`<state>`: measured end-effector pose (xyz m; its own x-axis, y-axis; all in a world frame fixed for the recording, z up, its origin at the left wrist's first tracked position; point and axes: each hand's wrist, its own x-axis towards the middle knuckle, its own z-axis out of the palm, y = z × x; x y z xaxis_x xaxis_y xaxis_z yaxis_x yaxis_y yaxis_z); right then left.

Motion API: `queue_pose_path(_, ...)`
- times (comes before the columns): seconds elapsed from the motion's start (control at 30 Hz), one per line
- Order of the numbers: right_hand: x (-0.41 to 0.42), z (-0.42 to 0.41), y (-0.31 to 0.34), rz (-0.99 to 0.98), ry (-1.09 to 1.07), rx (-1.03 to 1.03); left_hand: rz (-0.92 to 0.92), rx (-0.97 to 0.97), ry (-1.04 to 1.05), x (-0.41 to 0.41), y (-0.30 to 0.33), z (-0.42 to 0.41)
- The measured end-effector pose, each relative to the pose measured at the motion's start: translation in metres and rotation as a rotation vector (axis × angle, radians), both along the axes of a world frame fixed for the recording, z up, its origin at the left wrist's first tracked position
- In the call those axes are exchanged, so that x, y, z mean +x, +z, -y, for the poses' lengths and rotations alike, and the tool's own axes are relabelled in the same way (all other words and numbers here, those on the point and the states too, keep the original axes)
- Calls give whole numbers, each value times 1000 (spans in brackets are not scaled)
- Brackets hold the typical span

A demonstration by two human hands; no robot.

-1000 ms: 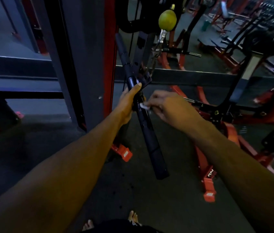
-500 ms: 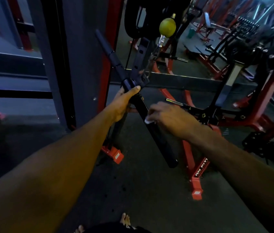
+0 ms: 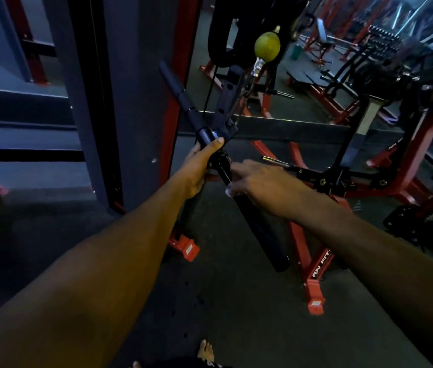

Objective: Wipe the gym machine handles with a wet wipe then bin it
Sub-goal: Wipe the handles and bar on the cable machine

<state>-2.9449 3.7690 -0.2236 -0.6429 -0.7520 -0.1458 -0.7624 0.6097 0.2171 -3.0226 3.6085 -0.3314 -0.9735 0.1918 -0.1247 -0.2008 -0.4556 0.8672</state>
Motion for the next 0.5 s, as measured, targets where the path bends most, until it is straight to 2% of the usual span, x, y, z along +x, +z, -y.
queue_pose_path(0.07, -7, 1, 13, 17, -45, -53, -1, -4, -5, -1, -2, 0)
queue_pose_path(0.17, -27, 14, 18, -145, -114, -182, -6, -35, -24, -2, -5, -3)
queue_pose_path(0.4, -6, 37, -8, -120, -172, -160, 35, -30, -32, -10, -8, 5)
queue_pose_path(0.5, 22, 28, -10, -107, -117, -140, 80, 14, -12, -11, -6, 7)
